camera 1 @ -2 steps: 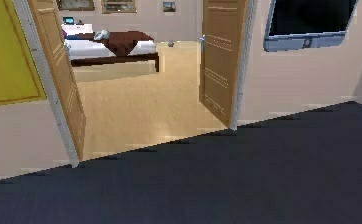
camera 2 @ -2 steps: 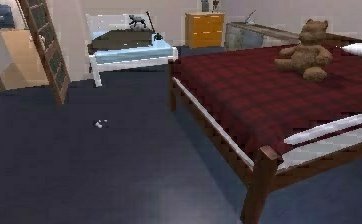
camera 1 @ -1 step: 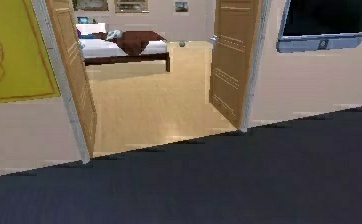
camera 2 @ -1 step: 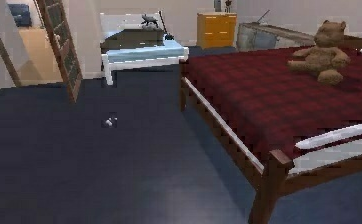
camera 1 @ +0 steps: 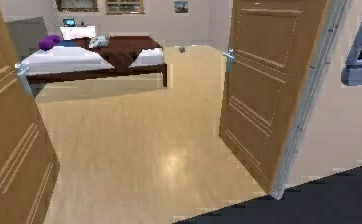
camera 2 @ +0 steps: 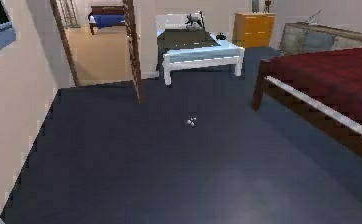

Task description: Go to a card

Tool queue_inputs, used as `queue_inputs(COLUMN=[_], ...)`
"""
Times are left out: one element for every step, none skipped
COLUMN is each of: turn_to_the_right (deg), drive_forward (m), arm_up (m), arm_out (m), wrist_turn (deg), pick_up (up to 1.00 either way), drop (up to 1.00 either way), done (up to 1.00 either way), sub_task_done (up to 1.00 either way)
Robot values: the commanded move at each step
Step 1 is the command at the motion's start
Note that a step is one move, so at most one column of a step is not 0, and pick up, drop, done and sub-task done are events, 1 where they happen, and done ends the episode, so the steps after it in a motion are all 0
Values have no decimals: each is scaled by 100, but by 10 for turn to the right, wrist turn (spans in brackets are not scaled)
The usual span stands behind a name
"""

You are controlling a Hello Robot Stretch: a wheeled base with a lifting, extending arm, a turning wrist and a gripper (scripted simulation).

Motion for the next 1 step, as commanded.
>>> queue_inputs(turn_to_the_right=[0], drive_forward=[100], arm_up=[0], arm_out=[0], wrist_turn=[0], pick_up=[0], drop=[0], done=[0], sub_task_done=[0])
